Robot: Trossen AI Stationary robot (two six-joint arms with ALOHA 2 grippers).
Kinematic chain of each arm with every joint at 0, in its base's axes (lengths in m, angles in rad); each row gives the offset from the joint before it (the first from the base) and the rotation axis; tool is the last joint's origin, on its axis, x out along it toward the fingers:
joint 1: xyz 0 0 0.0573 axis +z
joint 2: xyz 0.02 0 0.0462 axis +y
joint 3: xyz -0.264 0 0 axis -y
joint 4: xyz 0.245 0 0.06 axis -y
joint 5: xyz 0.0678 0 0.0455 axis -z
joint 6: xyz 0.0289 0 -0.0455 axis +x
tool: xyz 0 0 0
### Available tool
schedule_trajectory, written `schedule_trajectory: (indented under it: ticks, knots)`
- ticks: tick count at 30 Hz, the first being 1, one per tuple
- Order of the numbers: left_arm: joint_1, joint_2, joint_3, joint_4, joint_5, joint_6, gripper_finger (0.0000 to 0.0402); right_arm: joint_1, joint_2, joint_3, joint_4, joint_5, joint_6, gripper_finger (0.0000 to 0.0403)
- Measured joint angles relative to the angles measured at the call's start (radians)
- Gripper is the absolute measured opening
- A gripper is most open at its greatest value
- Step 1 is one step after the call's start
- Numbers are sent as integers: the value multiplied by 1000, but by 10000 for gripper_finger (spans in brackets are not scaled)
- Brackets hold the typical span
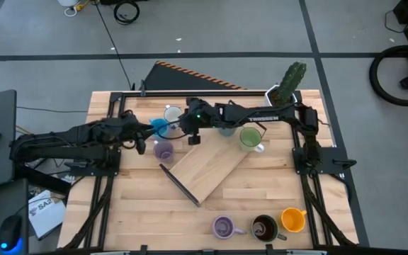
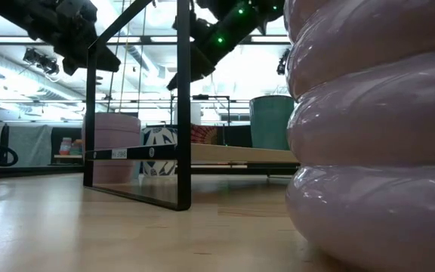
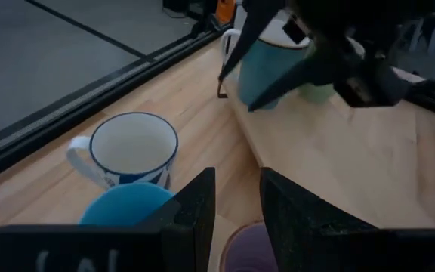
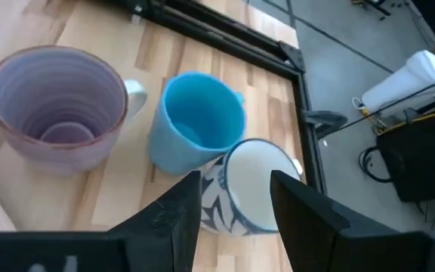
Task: Place coffee mugs
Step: Put the white and blue cup on the shelf
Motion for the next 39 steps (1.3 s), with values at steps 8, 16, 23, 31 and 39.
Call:
schedule_trajectory:
  ticks: [8, 16, 23, 31, 39]
  knots:
    - [0, -16, 0, -31, 38, -10, 112, -39, 5, 47, -12, -78, -1, 164]
    - [6, -21, 37, -22, 37, -24, 112, -53, 73, 58, -36, -101, 15, 164]
    - [63, 14, 46, 2, 32, -61, 112, -35, 184, 211, -129, -97, 6, 164]
    - [114, 36, 45, -15, 130, -60, 112, -55, 322, 424, -296, -56, -35, 164]
    - [117, 23, 45, -45, 135, -54, 112, -60, 393, 448, -333, 35, -121, 163]
